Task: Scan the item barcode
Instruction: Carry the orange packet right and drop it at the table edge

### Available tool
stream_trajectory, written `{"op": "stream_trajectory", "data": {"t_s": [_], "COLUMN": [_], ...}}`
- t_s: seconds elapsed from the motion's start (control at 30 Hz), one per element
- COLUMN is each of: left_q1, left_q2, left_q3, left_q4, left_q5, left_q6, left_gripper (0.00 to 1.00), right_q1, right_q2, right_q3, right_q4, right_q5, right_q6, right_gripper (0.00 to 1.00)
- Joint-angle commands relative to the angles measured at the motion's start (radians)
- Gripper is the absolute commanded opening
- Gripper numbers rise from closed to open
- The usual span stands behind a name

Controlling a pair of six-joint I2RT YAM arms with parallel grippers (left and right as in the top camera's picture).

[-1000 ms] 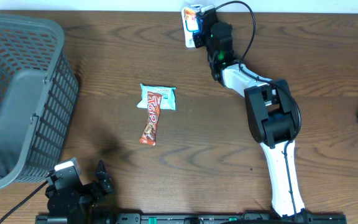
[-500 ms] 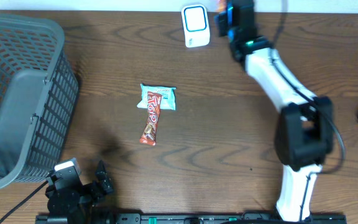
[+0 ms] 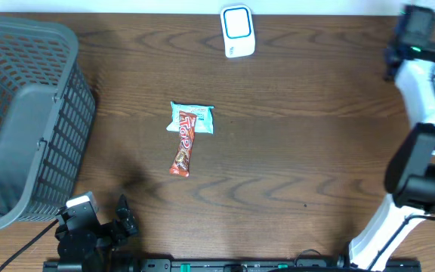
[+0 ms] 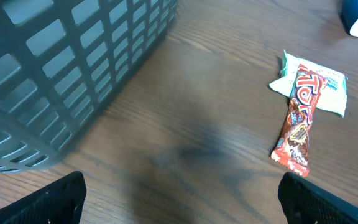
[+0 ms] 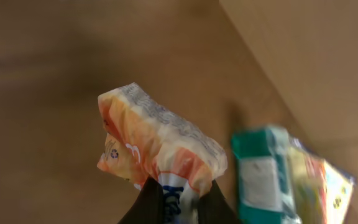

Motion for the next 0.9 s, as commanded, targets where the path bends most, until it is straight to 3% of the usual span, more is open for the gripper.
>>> {"op": "stream_trajectory", "data": {"t_s": [0.0,0.13,0.23,0.37,0.4,0.57,0.87], "left_q1": [-0.003,-0.003,-0.003,-0.003,-0.003,-0.003,-0.003], "left_q2": [-0.003,-0.003,-0.003,-0.003,-0.003,-0.003,-0.003], "left_q3": [-0.003,-0.003,-0.003,-0.003,-0.003,-0.003,-0.003], "left_q4": [-0.002,-0.002,-0.002,-0.002,-0.002,-0.002,-0.002], "left_q5": [-0.009,-0.009,-0.009,-0.009,-0.009,-0.009,-0.009], "left_q6": [-0.002,-0.002,-0.002,-0.002,-0.002,-0.002,-0.002], "left_gripper": [0.99,0.99,0.99,0.99,0.99,0.99,0.99], "right_q1": [-0.075,-0.164,-0.202,-0.217,-0.216,-0.197,-0.109], "right_q2": [0.05,0.098,0.121,0.117,0.113,0.037,-0.127], "right_q3": [-0.035,-0.056,-0.058,-0.055,-0.053,-0.052,-0.052], "right_q4": [-0.009,-0.01,-0.012,-0.003,-0.003,-0.008,0.016], "right_q5": [-0.116,-0.266,-0.296,-0.297,-0.297,-0.366,-1.119], "right_q6": [0.035,0.036,0.069,0.08,0.08,0.165,0.275], "right_gripper": [0.01,0.01,0.2,0.79,0.99,0.99,0.99]}}
